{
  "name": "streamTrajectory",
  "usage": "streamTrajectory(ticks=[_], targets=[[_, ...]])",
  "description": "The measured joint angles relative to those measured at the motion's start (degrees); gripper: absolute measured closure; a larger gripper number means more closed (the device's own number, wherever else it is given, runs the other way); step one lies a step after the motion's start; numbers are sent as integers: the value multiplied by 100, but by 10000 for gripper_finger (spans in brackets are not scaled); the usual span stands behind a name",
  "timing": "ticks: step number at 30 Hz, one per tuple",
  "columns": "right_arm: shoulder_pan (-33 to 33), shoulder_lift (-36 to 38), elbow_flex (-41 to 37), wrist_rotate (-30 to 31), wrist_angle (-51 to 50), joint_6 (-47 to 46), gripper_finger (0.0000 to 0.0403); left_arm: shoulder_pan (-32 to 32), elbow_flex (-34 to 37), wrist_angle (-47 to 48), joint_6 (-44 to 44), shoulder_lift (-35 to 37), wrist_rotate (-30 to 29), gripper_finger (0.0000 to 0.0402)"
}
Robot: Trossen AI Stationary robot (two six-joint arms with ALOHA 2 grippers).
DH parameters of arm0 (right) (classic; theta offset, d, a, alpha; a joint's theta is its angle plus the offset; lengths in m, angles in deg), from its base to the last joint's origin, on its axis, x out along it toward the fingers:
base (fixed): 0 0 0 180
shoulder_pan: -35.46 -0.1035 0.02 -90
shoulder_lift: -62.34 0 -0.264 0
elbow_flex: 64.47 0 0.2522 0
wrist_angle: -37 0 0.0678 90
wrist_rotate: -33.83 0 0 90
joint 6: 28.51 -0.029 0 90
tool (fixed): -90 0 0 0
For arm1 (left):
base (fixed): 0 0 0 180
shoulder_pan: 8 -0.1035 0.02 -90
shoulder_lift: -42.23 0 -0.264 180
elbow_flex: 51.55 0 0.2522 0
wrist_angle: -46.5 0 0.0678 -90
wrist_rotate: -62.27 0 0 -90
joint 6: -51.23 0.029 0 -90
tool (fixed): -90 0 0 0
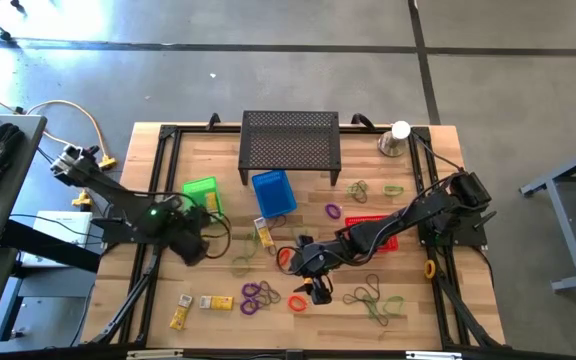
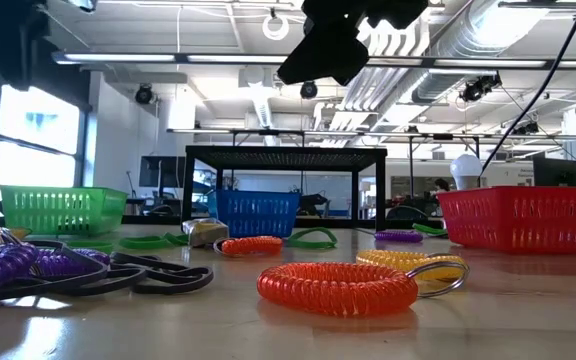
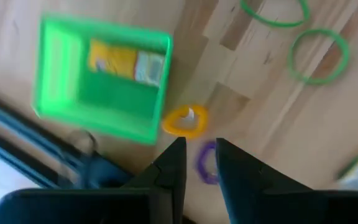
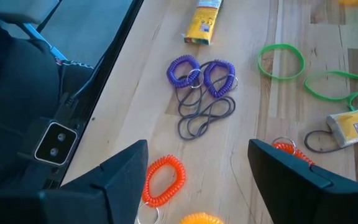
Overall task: Pick & Place Office Desk Supplies
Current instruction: Put the violet spring keychain into the red basket
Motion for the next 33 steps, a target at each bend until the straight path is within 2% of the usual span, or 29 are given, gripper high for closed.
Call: streamTrajectory(ticks=[3,6,14,20,24,28,33], targets=[[0,0,0,-1,34,0,137,252,0,-28,-859,-5,10,323],[0,1,0,1,47,5,137,474,0,-10,-1251,-99,-14,323],[0,2,0,-112,36,70,137,582,0,-12,-633,-553,38,323],[0,2,0,-138,-57,109,137,478,4,-18,-1087,-1158,90,323],[0,2,0,-150,-58,97,137,277,7,7,-861,-1566,497,323],[0,2,0,-230,-60,81,137,333,7,-6,-453,-1886,1267,323],[-2,2,0,-257,-82,76,137,477,53,-205,-593,-2035,1266,323]])
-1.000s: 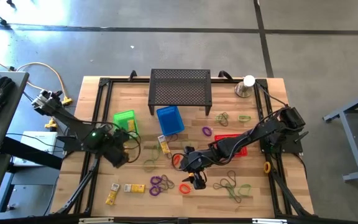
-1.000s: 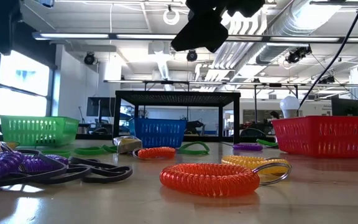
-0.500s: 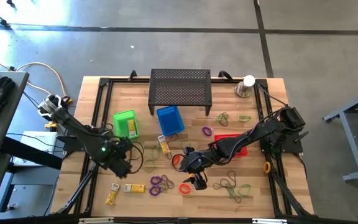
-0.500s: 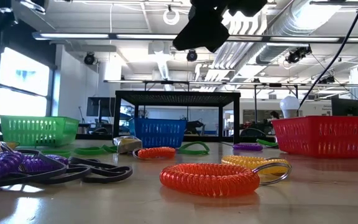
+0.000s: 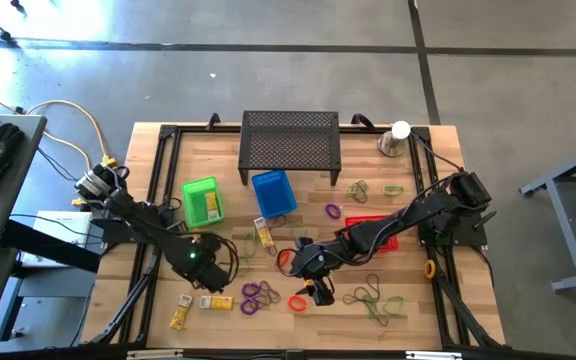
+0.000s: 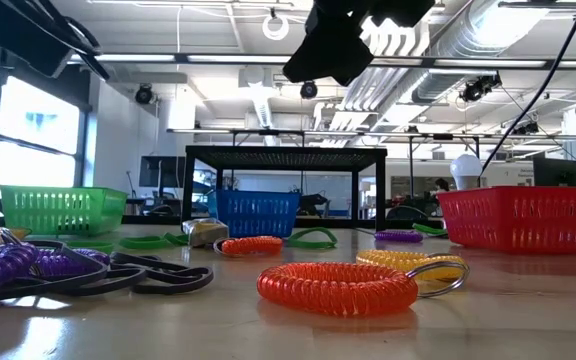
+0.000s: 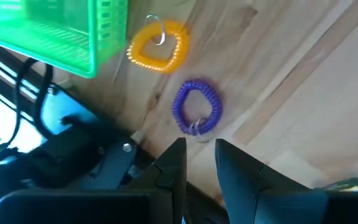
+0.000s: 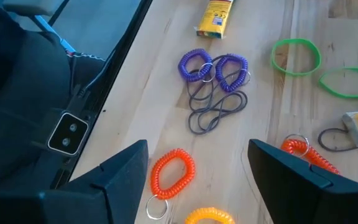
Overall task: Pick & Place Office Desk Supplies
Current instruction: Put the violet spring keychain into the red basket
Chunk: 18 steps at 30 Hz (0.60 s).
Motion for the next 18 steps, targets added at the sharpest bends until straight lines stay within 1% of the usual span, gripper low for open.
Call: streamTrajectory(ticks=[3,6,12,18], targets=[[2,0,0,2,-4,-8,137,81,71,-243,-625,-1,-265,323],[2,0,0,15,-3,-8,137,222,190,-294,-1078,-1,-375,323],[2,0,0,17,35,-8,137,348,474,-281,-1214,-1,-391,323],[2,0,0,23,93,-10,137,345,509,-282,-1220,-1,-430,323]])
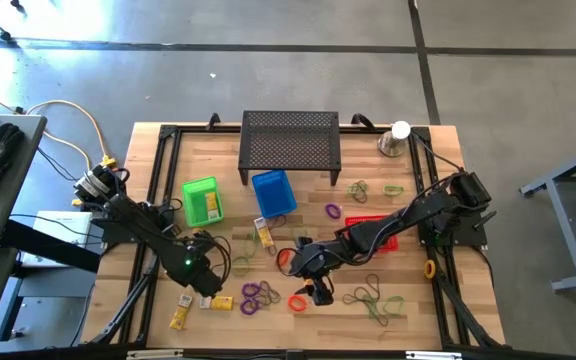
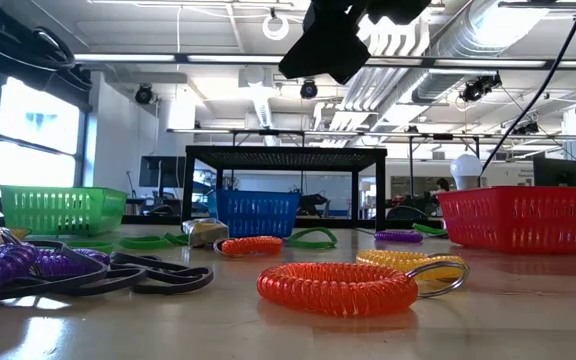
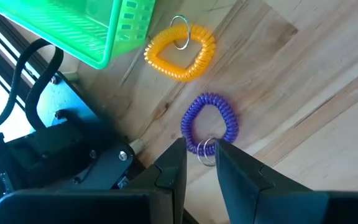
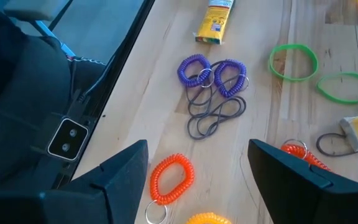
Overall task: Pick & Place Office Desk Supplies
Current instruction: Put the violet spring keychain into the red basket
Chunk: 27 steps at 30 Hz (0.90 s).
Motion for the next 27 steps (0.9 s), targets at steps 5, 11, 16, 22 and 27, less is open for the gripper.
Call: streamTrajectory(ticks=[5,11,16,22,27], targets=[[0,-1,0,43,-7,1,137,0,7,0,-43,0,0,323],[0,0,0,43,-21,1,137,-24,7,257,-109,0,-149,322],[0,-2,0,41,-34,-60,137,111,10,242,126,0,56,322],[0,0,0,23,-70,-64,137,300,13,251,150,0,76,322],[0,0,0,-1,-76,-64,137,402,13,348,101,0,78,322]])
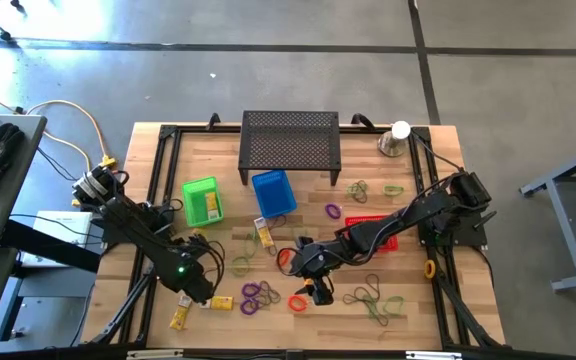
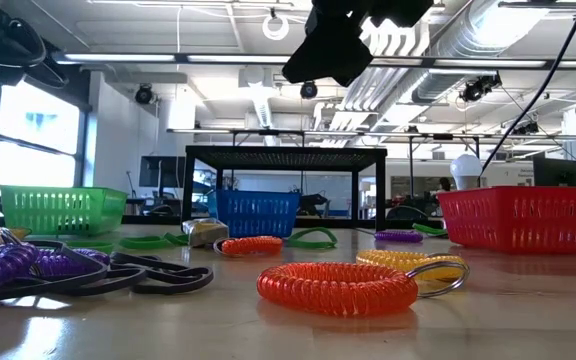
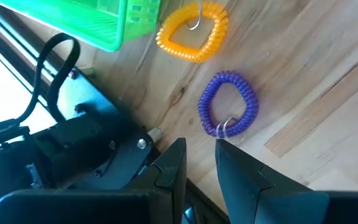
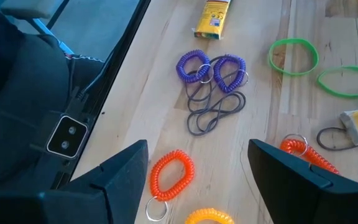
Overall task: Pick & Place Office Desk Supplies
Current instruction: Put the violet spring keychain into the red basket
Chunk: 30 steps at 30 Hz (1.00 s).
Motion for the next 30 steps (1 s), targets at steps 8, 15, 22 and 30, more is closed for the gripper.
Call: streamTrajectory(ticks=[8,15,22,30], targets=[[0,-2,0,-4,0,11,137,-2,0,351,-503,0,3,322],[0,-1,0,-16,3,17,137,-2,0,352,-590,0,-26,322],[0,-2,0,-20,2,17,137,-2,14,335,-589,0,-27,306],[0,0,0,-13,-13,19,137,54,149,215,-645,0,-126,232]])
